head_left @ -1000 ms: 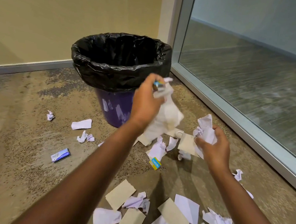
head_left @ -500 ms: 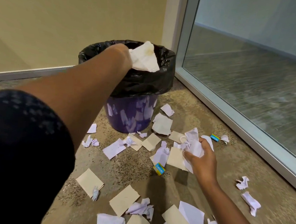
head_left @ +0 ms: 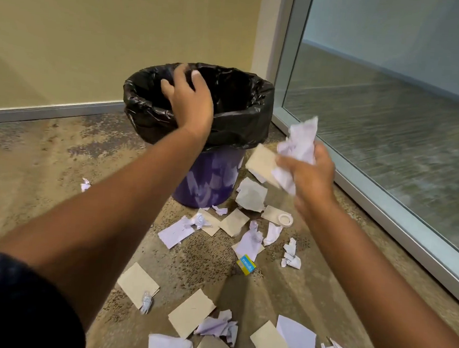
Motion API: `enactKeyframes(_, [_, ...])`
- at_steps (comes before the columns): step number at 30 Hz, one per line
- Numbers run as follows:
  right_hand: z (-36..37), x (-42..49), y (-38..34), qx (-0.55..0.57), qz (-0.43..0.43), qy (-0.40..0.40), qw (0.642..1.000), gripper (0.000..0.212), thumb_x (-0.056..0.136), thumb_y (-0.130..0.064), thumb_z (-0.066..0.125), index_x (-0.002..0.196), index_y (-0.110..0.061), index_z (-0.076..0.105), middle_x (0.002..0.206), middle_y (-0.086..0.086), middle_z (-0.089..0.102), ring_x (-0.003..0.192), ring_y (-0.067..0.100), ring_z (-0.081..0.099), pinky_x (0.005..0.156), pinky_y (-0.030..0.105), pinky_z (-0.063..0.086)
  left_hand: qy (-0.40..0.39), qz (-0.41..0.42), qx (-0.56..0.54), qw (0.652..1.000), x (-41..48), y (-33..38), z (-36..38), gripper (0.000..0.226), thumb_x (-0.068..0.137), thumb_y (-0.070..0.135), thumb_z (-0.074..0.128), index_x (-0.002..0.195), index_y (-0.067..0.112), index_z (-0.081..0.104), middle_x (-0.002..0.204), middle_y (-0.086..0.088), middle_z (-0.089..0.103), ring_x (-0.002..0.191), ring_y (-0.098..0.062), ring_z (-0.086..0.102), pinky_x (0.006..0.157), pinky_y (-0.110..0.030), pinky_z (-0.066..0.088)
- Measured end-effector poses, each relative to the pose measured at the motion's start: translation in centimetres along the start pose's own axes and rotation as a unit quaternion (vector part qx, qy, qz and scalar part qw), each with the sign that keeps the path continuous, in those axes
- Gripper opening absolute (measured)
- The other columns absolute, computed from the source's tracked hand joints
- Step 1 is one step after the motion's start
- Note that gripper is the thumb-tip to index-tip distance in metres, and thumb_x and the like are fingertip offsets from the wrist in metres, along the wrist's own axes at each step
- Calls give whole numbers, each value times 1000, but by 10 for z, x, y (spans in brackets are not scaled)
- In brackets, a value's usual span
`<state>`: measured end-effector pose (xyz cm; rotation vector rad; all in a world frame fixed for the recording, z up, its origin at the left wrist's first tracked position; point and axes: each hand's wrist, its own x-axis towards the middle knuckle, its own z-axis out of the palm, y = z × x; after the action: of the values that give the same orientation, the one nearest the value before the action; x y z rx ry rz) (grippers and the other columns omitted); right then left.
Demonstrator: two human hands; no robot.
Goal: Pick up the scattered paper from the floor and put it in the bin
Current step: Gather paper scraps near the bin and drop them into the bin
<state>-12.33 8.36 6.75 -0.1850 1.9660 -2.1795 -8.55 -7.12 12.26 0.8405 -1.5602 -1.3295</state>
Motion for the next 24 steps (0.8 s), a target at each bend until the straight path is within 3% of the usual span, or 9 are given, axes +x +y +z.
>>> enactKeyframes(3, [36, 19, -40, 23, -42, 4, 999, 54, 75, 8, 65, 122, -13, 50, 110, 2, 56, 99, 23, 58, 87, 43, 55, 14, 108, 31, 994, -33, -29, -14, 34, 101, 13, 33, 133, 8, 44, 154, -15, 19, 134, -14, 35, 81, 10, 26])
enactKeyframes(4, [49, 25, -49, 27, -52, 6, 998, 56, 75, 8, 64, 124, -14, 50, 109, 2, 55, 96, 22, 57, 85, 38, 55, 19, 124, 49, 991, -45, -39, -18, 35, 100, 11, 34, 134, 7, 43, 154, -15, 18, 133, -12, 33, 85, 10, 25])
enactKeyframes(6, [75, 34, -63, 13, -66, 5, 998, 52, 76, 8, 63, 121, -13, 51, 103, 1, 55, 90, 20, 57, 74, 31, 53, 26, 134, 93, 986, -67, -63, -23, 36, 99, 9, 36, 134, 5, 43, 154, -15, 18, 138, -19, 30, 100, -8, 28])
enactKeyframes(9, [112, 45, -71, 0, -48, -2, 999, 43, 80, 4, 62, 117, -15, 52, 97, 1, 56, 82, 20, 58, 59, 27, 52, -10, 70, 149, 986, -96, -99, -24, 38, 98, 12, 38, 136, 8, 42, 155, -13, 17, 141, -27, 27, 110, -32, 31])
enactKeyframes(11, [131, 48, -71, 26, 10, -12, 1000, 49, 81, -1, 64, 124, -15, 46, 111, 4, 54, 89, 22, 57, 71, 33, 56, -47, 15, 196, 979, -116, -117, -25, 39, 98, 14, 38, 137, 9, 41, 154, -16, 17, 140, -31, 27, 111, -39, 32])
enactKeyframes(14, [144, 47, -71, 11, 87, -17, 996, 69, 82, -21, 67, 138, -14, 28, 144, 8, 33, 120, 32, 46, 89, 36, 46, -114, -52, 260, 957, -146, -137, -28, 44, 97, 16, 41, 140, 6, 36, 152, -21, 18, 142, -34, 22, 115, -40, 26])
enactKeyframes(18, [131, 44, -66, 9, 51, -54, 997, 73, 86, -25, 62, 144, -21, 18, 148, 11, 25, 127, 32, 39, 103, 48, 42, -237, -135, 363, 891, -175, -157, -32, 54, 96, 26, 42, 145, 9, 27, 153, -20, 19, 142, -33, 24, 117, -41, 27])
enactKeyframes(22, [89, 33, -42, 12, -25, -20, 999, 48, 89, -15, 58, 133, -19, 40, 131, 6, 49, 117, 22, 52, 101, 39, 46, -402, -104, 436, 799, -203, -170, -39, 68, 86, 44, 34, 146, 16, 23, 149, -12, 25, 139, -24, 28, 113, -33, 28])
enactKeyframes(24, [60, 24, -19, -16, -19, 19, 1000, 39, 89, -10, 56, 126, -18, 47, 132, 9, 51, 112, 20, 56, 97, 37, 50, -460, -101, 453, 757, -215, -174, -40, 67, 87, 43, 45, 144, 14, 25, 145, -13, 28, 136, -25, 31, 110, -33, 31])
